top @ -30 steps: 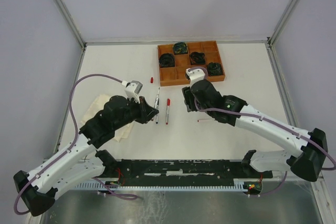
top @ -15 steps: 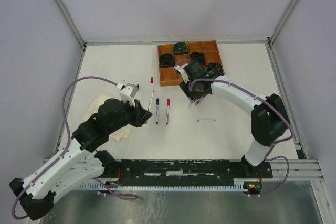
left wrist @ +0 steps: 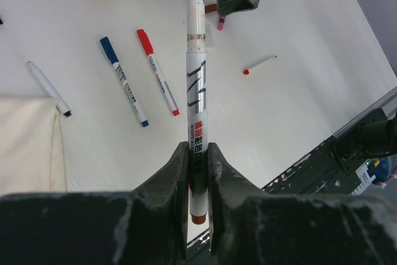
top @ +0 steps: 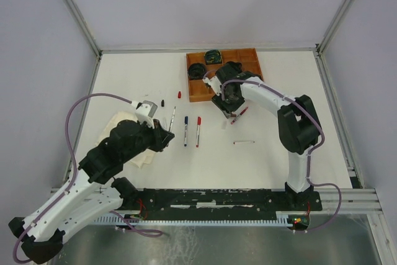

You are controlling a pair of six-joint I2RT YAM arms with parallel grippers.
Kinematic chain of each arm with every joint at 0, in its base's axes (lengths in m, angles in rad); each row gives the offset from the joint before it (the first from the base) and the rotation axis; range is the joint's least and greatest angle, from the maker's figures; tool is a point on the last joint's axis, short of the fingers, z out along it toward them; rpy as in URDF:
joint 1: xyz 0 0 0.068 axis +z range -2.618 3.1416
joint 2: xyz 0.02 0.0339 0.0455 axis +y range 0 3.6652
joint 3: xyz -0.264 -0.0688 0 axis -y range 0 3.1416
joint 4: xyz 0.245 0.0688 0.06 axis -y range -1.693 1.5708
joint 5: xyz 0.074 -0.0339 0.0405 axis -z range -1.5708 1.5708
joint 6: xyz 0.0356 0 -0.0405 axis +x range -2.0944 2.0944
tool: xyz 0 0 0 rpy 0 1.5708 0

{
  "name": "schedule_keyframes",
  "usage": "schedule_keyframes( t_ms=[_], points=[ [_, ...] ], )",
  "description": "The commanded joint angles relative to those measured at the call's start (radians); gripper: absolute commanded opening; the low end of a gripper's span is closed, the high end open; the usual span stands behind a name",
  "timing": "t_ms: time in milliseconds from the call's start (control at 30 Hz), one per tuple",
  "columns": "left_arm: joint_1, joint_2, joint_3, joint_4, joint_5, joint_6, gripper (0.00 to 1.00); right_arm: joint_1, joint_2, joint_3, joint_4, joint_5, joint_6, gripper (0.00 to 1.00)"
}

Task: Insert the pens into the pen caps
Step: Pick up the pen cap from the center of the board.

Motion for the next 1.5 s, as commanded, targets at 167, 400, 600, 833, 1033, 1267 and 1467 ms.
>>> schedule_keyframes(
  t_ms=[167, 400, 600, 833, 1033, 1267, 1467],
  points=[
    [-0.002, -0.012, 0.031, 0.005, -0.028, 0.033, 0.03, -0.025, 0.08, 0.064, -0.046, -0.021, -0.059, 0.55],
    [-0.002, -0.017, 0.028, 0.005, -0.031, 0.03, 0.03, -0.029, 0.118, 0.092, -0.049, -0.007, -0.07, 0.54],
    [-0.003, -0.017, 0.028, 0.005, -0.034, 0.028, 0.03, -0.03, 0.136, 0.111, -0.049, -0.015, -0.08, 0.54],
    [-0.002, -0.014, 0.028, 0.004, -0.034, 0.028, 0.03, -0.034, 0.17, 0.13, -0.056, -0.022, -0.093, 0.53],
    [-0.002, -0.013, 0.027, 0.004, -0.037, 0.027, 0.03, -0.039, 0.198, 0.141, -0.062, -0.034, -0.103, 0.52],
    [-0.002, -0.007, 0.027, 0.005, -0.039, 0.025, 0.03, -0.041, 0.208, 0.141, -0.064, -0.043, -0.1, 0.45],
    [-0.003, -0.004, 0.027, 0.005, -0.037, 0.025, 0.03, -0.041, 0.208, 0.127, -0.037, -0.052, -0.079, 0.45]
  ],
)
